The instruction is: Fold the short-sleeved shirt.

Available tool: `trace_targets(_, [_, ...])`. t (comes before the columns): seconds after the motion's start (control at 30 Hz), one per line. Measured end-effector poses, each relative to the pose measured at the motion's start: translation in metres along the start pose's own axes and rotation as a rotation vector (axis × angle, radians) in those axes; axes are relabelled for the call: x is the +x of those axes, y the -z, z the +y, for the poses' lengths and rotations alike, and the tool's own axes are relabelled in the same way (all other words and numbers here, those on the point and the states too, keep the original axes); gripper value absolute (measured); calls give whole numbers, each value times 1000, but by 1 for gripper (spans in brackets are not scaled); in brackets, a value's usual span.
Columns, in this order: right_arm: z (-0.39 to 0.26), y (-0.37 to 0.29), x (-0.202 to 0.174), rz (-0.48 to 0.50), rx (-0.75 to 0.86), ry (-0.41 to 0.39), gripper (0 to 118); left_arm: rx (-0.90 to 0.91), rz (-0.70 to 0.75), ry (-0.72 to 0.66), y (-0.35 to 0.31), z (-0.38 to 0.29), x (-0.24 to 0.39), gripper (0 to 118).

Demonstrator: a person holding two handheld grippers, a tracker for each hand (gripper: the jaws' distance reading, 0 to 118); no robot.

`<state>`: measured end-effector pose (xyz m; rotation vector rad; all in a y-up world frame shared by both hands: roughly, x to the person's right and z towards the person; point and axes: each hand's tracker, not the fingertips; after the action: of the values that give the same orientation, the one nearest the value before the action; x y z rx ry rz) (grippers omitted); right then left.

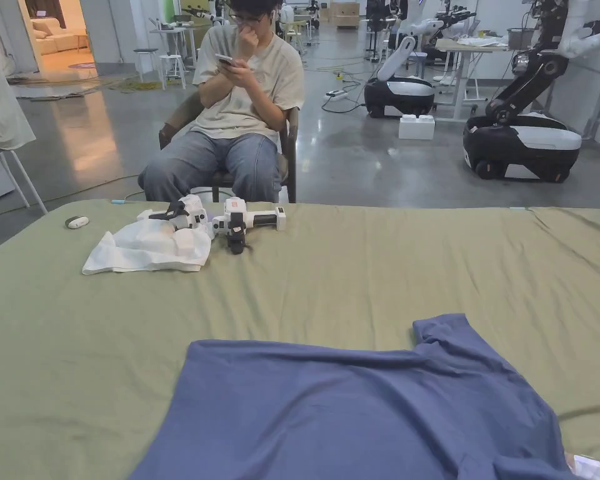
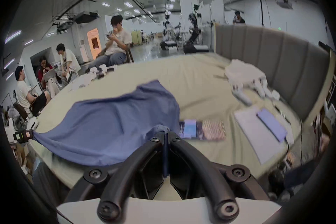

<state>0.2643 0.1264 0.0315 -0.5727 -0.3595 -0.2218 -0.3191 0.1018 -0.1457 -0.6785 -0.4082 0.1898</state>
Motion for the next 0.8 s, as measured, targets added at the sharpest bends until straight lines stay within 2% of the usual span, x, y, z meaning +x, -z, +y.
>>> trace_targets(0.17, [-45, 6, 7, -26, -122, 4, 0, -88, 18, -2, 9, -26, -10, 0])
trace_targets(0.23, [-53, 10, 6, -22, -154, -22, 2, -103, 44, 36, 14, -29, -9, 23])
trace_targets(0.27, [-56, 11, 5, -23, -182, -34, 15, -103, 77, 62, 15, -31, -9, 46])
trace_targets(0.3, [-57, 13, 5, -34, -210, -49, 41, -109, 87, 71, 16, -31, -10, 65])
trace_targets(0.33, [-60, 14, 6, -45, -206, -62, 72, -107, 98, 68, 15, -30, -9, 78])
trace_targets(0.37, [-61, 15, 7, -47, -221, -81, 92, -100, 110, 67, 14, -29, -9, 85])
trace_targets(0.43, [-61, 9, 6, -58, -185, -119, 91, -58, 142, 63, 7, -20, -9, 85])
trace_targets(0.53, [-51, -4, -4, -70, -30, -236, 91, 66, 198, 112, -2, 0, 0, 86])
trace_targets(0.57, [-41, -10, -11, -67, 10, -252, 91, 112, 238, 129, -7, 10, 8, 86])
trace_targets(0.7, [0, -48, -42, 7, 207, -289, 91, 364, 185, 166, -53, 43, 47, 85])
trace_targets(0.8, [25, -79, -65, 46, 335, -275, 91, 488, 170, 261, -90, 56, 84, 85])
